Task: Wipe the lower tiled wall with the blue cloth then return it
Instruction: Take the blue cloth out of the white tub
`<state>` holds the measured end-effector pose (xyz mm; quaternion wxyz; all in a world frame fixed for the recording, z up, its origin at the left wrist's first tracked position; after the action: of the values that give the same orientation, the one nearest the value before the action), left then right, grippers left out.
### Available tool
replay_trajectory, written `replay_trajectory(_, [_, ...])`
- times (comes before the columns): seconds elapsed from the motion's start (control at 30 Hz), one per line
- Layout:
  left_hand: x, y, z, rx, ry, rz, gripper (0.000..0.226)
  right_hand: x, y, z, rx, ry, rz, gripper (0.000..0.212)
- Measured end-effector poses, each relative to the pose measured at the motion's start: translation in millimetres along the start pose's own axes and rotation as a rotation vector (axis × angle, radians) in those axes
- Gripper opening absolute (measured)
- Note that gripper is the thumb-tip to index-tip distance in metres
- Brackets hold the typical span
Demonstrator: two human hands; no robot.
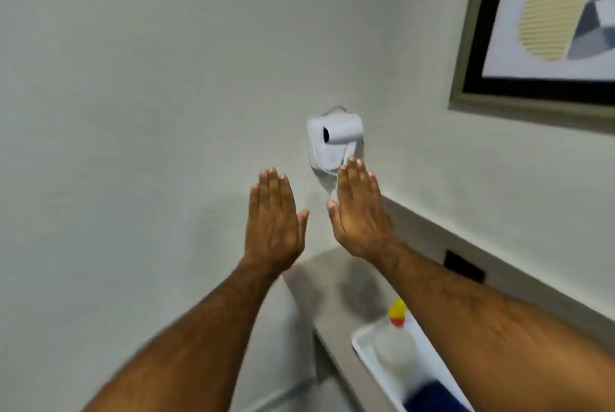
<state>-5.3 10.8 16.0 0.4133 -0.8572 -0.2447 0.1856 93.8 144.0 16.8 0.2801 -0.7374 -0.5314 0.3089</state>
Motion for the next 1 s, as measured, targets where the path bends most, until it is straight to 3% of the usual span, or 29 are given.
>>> replay_trajectory(0.03, [21, 21, 16, -0.065, 0.038, -0.018, 0.069, 15, 30, 9, -0.058, 0.02, 0.137, 0.069])
replay_trajectory(0.17, [109, 116, 60, -0.471, 0.165, 0.051, 0.068, 61, 176, 28, -0.15, 0.065, 0.367, 0.063])
replay_trajectory(0.33, [193, 205, 93, -0.747, 0.26, 0.2, 0.04, 109, 331, 34, -0.516, 0.119, 0.662, 0.055])
replay_trajectory(0.4, [216, 220, 101, -0.871, 0.305, 0.193, 0.03, 125, 362, 35, -0.675, 0.146, 0.723, 0.047])
replay_trajectory(0.5, [240, 228, 117, -0.976, 0.326, 0.158, 0.032, 138, 371, 40, -0.836, 0.153, 0.733, 0.028])
replay_trajectory(0.57, [253, 230, 126, -1.01, 0.326, 0.153, 0.032, 143, 371, 45, -0.921, 0.16, 0.774, 0.03])
replay_trajectory(0.67, [259, 230, 139, -1.123, 0.293, 0.108, 0.031, 150, 369, 53, -0.922, 0.155, 0.85, 0.033])
replay_trajectory(0.8, [262, 235, 151, -1.253, 0.192, 0.193, 0.026, 157, 362, 56, -0.872, 0.136, 0.916, 0.03])
replay_trajectory(0.9, [263, 226, 149, -1.219, 0.315, 0.082, 0.022, 162, 351, 50, -0.819, 0.005, 1.028, 0.027])
replay_trajectory(1.0, [255, 207, 131, -1.083, 0.434, 0.047, 0.025, 157, 342, 31, -0.602, -0.182, 1.129, 0.025])
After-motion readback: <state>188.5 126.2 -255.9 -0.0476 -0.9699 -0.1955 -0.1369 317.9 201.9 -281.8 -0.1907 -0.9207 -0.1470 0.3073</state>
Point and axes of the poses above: each hand's wrist, its own y-axis away from the middle knuckle, its own z-axis out of the palm, x = y × z, the point moved 2 cm from there along -y, towards the middle knuckle, and after that the axes turned 8 degrees about -y, right-handed, at the moved point
